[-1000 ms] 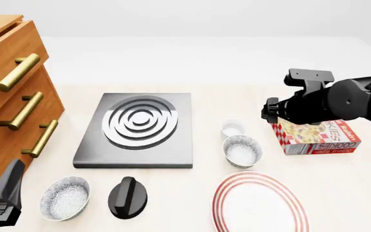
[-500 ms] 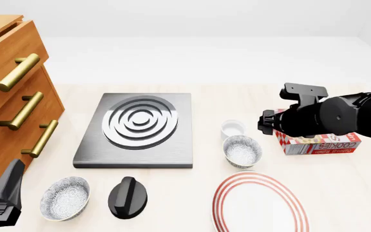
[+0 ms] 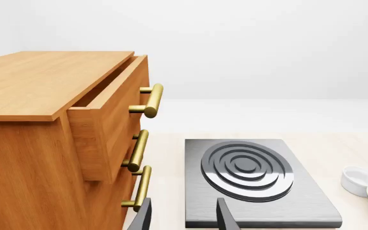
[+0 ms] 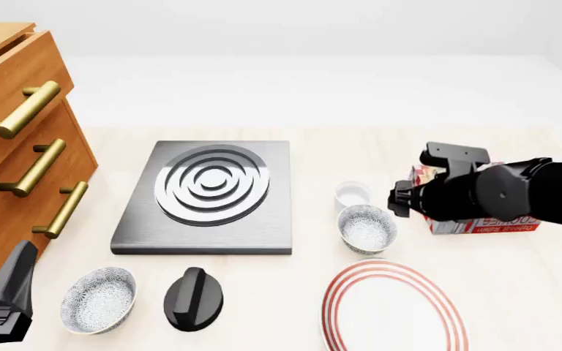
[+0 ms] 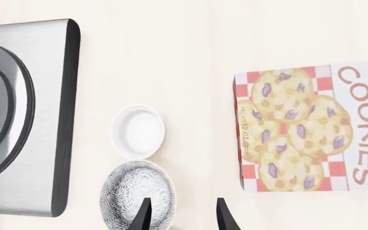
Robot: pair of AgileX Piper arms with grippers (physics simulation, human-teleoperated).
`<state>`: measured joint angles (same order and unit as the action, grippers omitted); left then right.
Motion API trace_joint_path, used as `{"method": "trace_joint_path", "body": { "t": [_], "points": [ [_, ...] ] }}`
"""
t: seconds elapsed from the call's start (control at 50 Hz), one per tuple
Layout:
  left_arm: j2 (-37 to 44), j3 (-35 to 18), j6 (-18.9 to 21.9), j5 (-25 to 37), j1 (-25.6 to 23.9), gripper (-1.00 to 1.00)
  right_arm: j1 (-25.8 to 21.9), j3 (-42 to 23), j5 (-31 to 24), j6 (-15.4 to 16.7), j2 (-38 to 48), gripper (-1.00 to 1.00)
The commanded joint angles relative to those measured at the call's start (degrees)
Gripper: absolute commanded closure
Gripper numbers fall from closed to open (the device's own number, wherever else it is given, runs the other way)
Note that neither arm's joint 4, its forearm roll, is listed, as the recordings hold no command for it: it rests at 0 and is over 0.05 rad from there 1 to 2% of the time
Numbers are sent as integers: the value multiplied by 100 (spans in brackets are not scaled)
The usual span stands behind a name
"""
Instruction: Pick the akita bowl between the plate and the ramekin and place it on the plate.
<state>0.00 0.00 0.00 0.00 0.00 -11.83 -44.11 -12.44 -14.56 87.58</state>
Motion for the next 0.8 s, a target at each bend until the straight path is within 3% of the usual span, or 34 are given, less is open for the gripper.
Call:
{"method": "trace_joint_path", "body": {
  "t": [0.02, 0.16, 0.18, 0.8],
  "points": [
    [0, 0, 0, 0, 0, -100, 76, 55, 197, 33, 169, -100],
    [0, 0, 0, 0, 0, -100, 66, 97, 320, 3, 269, -100],
    [0, 0, 0, 0, 0, -100, -19, 101, 349, -142, 335, -100],
    [0, 0, 0, 0, 0, -100, -59, 148, 364, -46, 383, -100]
  ]
}}
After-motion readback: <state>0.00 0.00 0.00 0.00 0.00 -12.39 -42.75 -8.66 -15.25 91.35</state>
